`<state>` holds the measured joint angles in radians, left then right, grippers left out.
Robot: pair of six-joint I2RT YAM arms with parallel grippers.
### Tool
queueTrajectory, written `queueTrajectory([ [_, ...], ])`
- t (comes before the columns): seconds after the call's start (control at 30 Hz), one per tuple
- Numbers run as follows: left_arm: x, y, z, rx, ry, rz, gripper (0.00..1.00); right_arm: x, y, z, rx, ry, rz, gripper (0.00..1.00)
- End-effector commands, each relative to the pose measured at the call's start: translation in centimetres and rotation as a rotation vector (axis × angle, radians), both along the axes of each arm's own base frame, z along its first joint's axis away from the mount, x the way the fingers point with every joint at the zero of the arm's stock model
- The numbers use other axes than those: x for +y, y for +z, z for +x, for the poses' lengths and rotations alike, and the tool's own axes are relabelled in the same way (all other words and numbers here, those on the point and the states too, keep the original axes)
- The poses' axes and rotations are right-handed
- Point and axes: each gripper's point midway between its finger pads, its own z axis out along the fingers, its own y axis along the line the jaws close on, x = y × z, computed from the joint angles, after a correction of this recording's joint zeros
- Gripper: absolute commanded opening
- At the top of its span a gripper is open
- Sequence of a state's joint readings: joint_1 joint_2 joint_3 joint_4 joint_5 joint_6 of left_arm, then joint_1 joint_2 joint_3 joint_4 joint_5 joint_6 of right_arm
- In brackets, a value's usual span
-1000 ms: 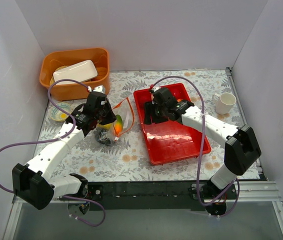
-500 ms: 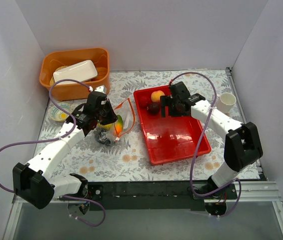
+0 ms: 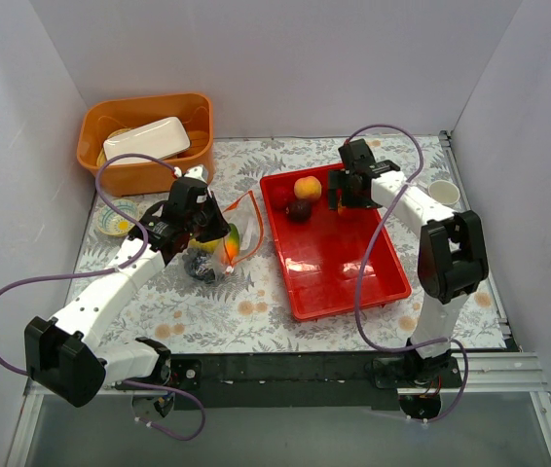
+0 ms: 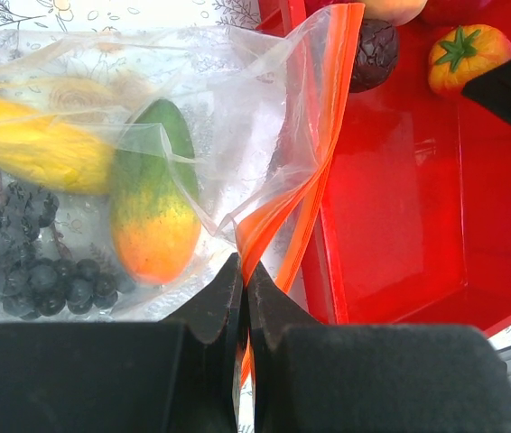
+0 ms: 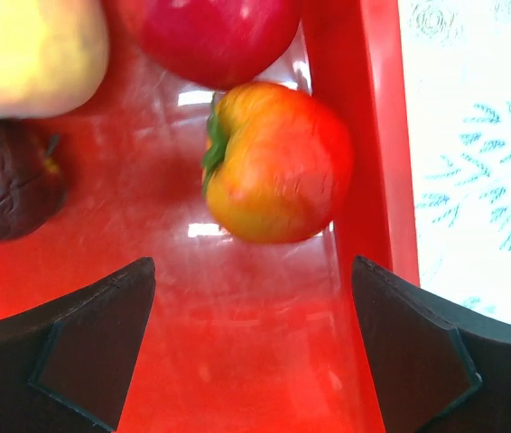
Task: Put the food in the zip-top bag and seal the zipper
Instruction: Pick up the fake fruit from the bin.
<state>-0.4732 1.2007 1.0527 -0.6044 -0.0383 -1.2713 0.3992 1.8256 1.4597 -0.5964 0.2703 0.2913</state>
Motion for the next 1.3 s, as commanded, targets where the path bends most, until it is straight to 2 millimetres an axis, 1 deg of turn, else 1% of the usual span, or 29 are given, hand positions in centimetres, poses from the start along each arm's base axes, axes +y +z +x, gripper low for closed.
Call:
queueTrajectory([
  [0.0,-0.3,1.3,-0.2,-0.039,-0.018,-0.029,0.0,0.0,0.7,2.7,-0.051,0.021,-0.013,0.96],
  [0.03,-0.3,1.1,-0.3,-0.034,-0.02,-0.027,0.0,-0.1,0.8,3.1,-0.057,0.019,-0.008,0.96],
  [0.07,-0.2,1.1,-0.3,-0.033,-0.021,-0.025,0.0,0.0,0.3,3.4,-0.051,0.026,-0.008,0.96],
  [0.2,0.1,1.0,-0.4,-0.031,-0.012,-0.011,0.0,0.3,-0.2,4.4,-0.051,0.029,-0.007,0.96],
  [0.33,0.1,1.0,-0.5,-0.031,-0.011,-0.01,0.0,0.7,-0.9,4.6,-0.038,0.042,0.011,0.96],
  [0.37,0.1,1.1,-0.4,-0.034,-0.011,-0.012,0.0,0.9,-1.3,4.5,-0.031,0.047,0.017,0.95],
  [0.47,0.2,0.9,-0.5,-0.027,-0.009,-0.009,0.0,1.3,-1.2,4.1,-0.028,0.062,0.041,0.85],
  [0.5,0.2,0.9,-0.5,-0.027,-0.009,-0.009,0.0,1.2,-1.7,3.6,-0.015,0.064,0.045,0.8],
  [0.57,0.2,0.7,-0.5,-0.023,-0.009,-0.006,0.0,1.4,-1.6,3.3,-0.021,0.063,0.063,0.78],
  [0.6,0.2,0.7,-0.6,-0.022,-0.01,-0.009,0.0,1.3,-2.1,2.7,-0.005,0.06,0.065,0.75],
  [0.7,0.1,0.7,-0.5,-0.018,-0.012,-0.01,0.0,1.6,-2.4,1.7,0.019,0.078,0.093,0.64],
  [0.73,0.1,0.6,-0.5,-0.017,-0.01,-0.013,0.0,1.9,-2.6,0.9,0.035,0.096,0.113,0.62],
  [0.8,0.0,0.6,-0.4,-0.018,-0.012,-0.016,0.0,2.2,-2.8,0.2,0.044,0.122,0.135,0.57],
  [0.83,-0.1,0.6,-0.4,-0.017,-0.014,-0.02,0.0,2.6,-2.9,-0.7,0.058,0.149,0.165,0.55],
  [0.87,-0.2,0.6,-0.4,-0.015,-0.016,-0.02,0.0,2.8,-2.8,-1.0,0.059,0.162,0.178,0.54],
  [0.9,-0.2,0.5,-0.4,-0.013,-0.017,-0.02,0.0,2.8,-2.9,-1.2,0.056,0.171,0.184,0.54],
  [0.93,-0.2,0.6,-0.4,-0.014,-0.017,-0.021,0.0,3.6,-2.7,-2.1,0.069,0.209,0.228,0.53],
  [0.97,-0.3,0.6,-0.3,-0.015,-0.016,-0.022,0.0,3.8,-2.7,-2.5,0.073,0.221,0.238,0.53],
  [1.0,-0.2,0.4,-0.3,-0.011,-0.018,-0.018,0.0,4.0,-2.6,-2.8,0.072,0.238,0.25,0.55],
  [1.03,-0.3,0.5,-0.2,-0.013,-0.017,-0.02,0.0,4.6,-2.2,-3.3,0.076,0.276,0.285,0.57],
  [1.07,-0.3,0.6,-0.3,-0.013,-0.019,-0.02,0.0,4.6,-2.4,-3.8,0.089,0.287,0.289,0.58],
  [1.1,-0.3,0.5,-0.3,-0.011,-0.021,-0.016,0.0,4.6,-2.4,-4.1,0.091,0.3,0.29,0.59],
  [1.13,-0.3,0.4,-0.3,-0.008,-0.022,-0.016,0.0,4.9,-1.9,-4.6,0.088,0.321,0.31,0.61],
  [1.2,-0.4,0.3,-0.3,-0.006,-0.023,-0.016,0.0,5.1,-2.0,-5.6,0.1,0.366,0.327,0.65],
  [1.23,-0.4,0.3,-0.3,-0.006,-0.023,-0.016,0.0,5.4,-1.9,-6.4,0.125,0.391,0.351,0.66],
  [1.27,-0.4,0.3,-0.3,-0.004,-0.024,-0.016,0.0,5.5,-2.0,-6.7,0.137,0.404,0.356,0.68],
])
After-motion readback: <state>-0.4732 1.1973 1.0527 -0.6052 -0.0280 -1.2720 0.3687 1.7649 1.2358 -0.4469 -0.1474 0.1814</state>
